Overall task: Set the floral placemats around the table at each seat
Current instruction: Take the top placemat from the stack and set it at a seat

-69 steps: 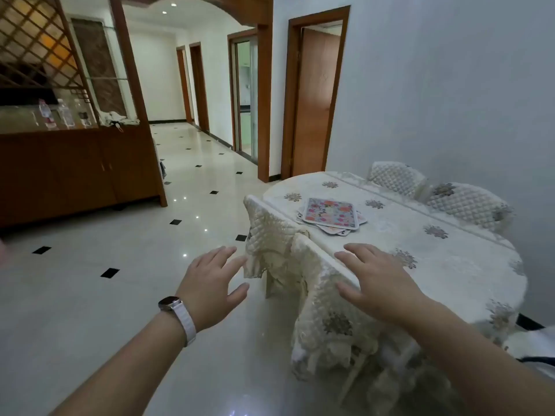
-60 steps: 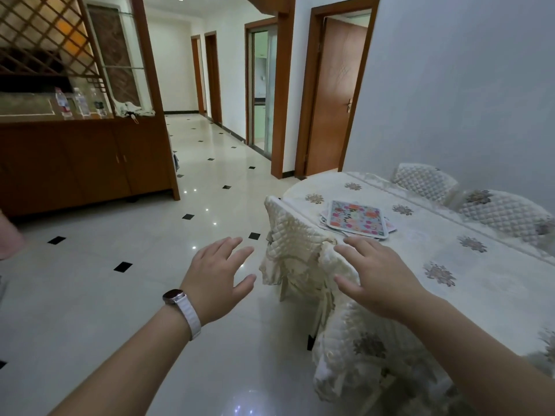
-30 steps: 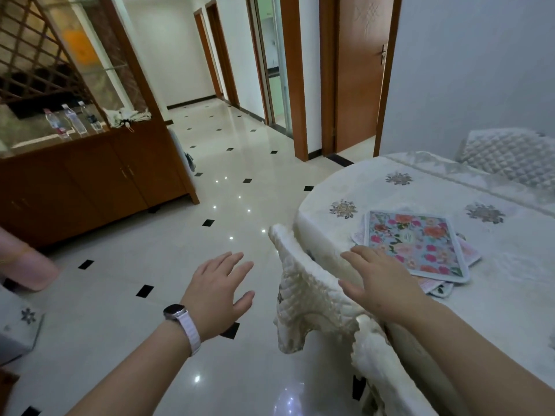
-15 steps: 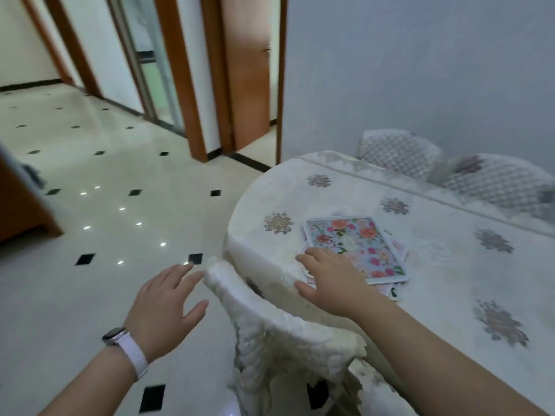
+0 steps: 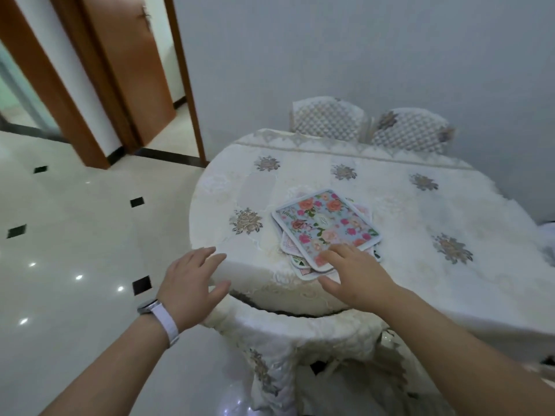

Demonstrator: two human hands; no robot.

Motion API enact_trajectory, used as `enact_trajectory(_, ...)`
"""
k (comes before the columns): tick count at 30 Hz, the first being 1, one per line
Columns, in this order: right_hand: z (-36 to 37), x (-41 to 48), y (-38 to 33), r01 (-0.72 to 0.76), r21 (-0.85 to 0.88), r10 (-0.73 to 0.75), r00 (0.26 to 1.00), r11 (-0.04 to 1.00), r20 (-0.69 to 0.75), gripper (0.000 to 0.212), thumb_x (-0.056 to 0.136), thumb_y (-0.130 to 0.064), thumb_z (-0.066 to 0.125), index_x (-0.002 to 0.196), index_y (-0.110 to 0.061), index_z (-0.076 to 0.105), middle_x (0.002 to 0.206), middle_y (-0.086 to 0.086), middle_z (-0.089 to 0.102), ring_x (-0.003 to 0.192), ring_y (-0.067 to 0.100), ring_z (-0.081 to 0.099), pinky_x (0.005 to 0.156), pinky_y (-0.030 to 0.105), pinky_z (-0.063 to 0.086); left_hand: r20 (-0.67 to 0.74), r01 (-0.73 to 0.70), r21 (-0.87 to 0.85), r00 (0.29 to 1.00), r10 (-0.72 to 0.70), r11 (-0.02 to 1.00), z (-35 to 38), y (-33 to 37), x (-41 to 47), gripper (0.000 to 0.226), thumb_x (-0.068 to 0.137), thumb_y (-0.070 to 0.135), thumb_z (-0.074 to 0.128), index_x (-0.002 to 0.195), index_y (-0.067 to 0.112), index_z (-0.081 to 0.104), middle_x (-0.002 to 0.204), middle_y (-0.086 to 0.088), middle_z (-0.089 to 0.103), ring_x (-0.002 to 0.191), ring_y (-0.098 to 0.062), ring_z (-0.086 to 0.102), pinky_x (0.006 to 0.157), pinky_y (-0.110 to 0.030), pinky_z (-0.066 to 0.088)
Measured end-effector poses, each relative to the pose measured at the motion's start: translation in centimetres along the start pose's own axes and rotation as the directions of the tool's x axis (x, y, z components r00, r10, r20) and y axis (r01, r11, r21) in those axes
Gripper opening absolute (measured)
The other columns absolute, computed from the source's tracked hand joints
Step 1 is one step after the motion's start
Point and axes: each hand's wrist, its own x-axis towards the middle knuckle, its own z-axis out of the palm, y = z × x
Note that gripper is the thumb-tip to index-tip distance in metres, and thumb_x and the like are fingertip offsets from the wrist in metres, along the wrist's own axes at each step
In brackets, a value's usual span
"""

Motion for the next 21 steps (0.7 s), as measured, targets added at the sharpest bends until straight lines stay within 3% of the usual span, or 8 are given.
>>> enact_trajectory(7, 1.7, 1.3, 2.6, -0.129, 0.088, 0.128, 0.992, 0.988, 0.013, 0.052, 0.092, -0.050, 0.048, 0.139, -0.026, 0.047, 0.139, -0.003, 0.049, 0.125, 0.019, 0.046, 0.101, 0.037, 0.042, 0.170, -0.030, -0.097, 0.984, 0.046, 0.995, 3.7, 1.3, 4.8, 0.069, 0.076, 0.061, 0.036, 0.134, 0.026, 0.052, 0.142, 0.001, 0.049, 0.131, -0.020, 0.043, 0.108, -0.043, 0.034)
enact_trajectory(11, 3.6, 3.6, 4.8, -0.186, 0.116, 0.180, 0.982, 0.976, 0.055, 0.054, 0.092, -0.051, 0.047, 0.140, -0.024, 0.046, 0.141, -0.002, 0.048, 0.126, 0.020, 0.046, 0.100, 0.038, 0.043, 0.240, -0.030, -0.140, 0.969, 0.063, 0.990, 6.0, 2.5, 7.7, 0.080, 0.071, 0.065, 0.026, 0.136, 0.026, 0.050, 0.142, 0.002, 0.048, 0.131, -0.019, 0.042, 0.106, -0.038, 0.035)
enact_trajectory(15, 5.4, 6.1, 7.6, -0.258, 0.177, 0.244, 0.965, 0.950, 0.101, 0.054, 0.092, -0.047, 0.049, 0.140, -0.021, 0.046, 0.139, -0.002, 0.050, 0.124, 0.020, 0.047, 0.098, 0.037, 0.044, 0.343, -0.008, -0.146, 0.938, 0.058, 0.989, 8.2, 3.4, 11.1, 0.071, 0.077, 0.060, 0.034, 0.137, 0.026, 0.047, 0.143, 0.005, 0.046, 0.131, -0.018, 0.040, 0.106, -0.037, 0.035)
enact_trajectory(21, 8.8, 9.0, 11.3, -0.438, 0.413, 0.389, 0.899, 0.799, 0.203, 0.056, 0.094, -0.043, 0.052, 0.143, -0.018, 0.043, 0.141, 0.002, 0.044, 0.127, 0.020, 0.043, 0.101, 0.037, 0.041, 0.420, -0.013, -0.086, 0.906, 0.048, 0.996, 11.4, 3.7, 18.4, 0.060, 0.084, 0.053, 0.043, 0.137, 0.025, 0.047, 0.141, 0.004, 0.048, 0.127, -0.020, 0.045, 0.101, -0.040, 0.041)
